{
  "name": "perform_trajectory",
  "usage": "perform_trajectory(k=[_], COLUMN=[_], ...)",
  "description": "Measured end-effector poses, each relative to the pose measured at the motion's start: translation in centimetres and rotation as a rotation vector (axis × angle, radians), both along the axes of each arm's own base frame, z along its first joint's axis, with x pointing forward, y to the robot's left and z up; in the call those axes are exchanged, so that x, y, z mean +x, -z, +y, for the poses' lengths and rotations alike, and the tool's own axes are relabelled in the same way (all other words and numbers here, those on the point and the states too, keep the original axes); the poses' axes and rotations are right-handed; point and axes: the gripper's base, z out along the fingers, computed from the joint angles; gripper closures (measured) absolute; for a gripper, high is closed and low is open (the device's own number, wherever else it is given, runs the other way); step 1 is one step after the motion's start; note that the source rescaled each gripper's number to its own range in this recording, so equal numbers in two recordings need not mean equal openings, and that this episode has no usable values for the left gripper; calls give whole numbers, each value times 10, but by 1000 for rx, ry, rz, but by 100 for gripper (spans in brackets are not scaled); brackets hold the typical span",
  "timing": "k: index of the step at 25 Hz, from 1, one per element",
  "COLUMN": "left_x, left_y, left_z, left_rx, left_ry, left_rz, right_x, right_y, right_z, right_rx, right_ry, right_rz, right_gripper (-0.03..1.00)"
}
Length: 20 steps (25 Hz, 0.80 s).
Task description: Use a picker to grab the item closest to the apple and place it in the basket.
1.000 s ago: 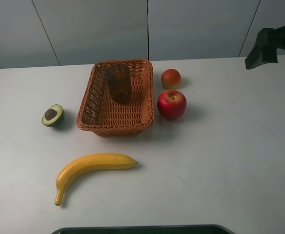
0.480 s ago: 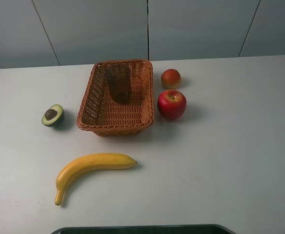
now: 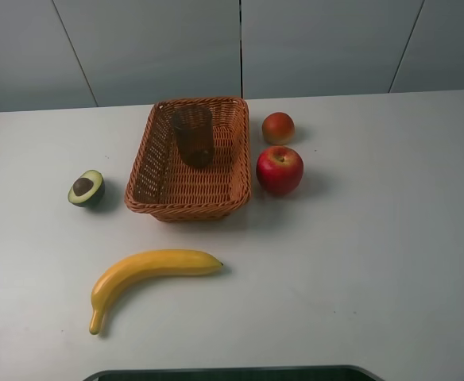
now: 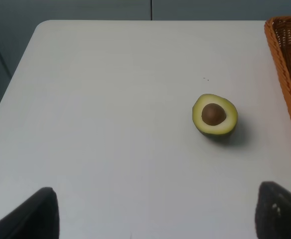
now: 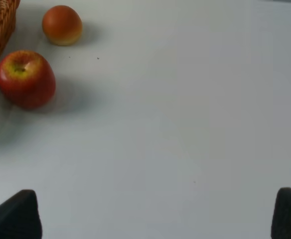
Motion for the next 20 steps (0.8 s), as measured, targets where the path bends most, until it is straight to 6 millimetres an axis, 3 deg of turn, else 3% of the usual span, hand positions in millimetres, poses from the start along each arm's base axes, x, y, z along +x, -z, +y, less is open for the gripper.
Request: perform_trajectory(k=[9, 20], left_x=[0, 0], left_y=[0, 0], left_z=[0, 0], left_rx=[0, 0], left_ry=[0, 0], left_rz=[0, 0], right_x=[-30, -41], right_y=[42, 44], right_z=[2, 1], right_rx=[32, 43], right_ry=[-45, -47], right_rz=[-98, -197], right_gripper=[-3, -3])
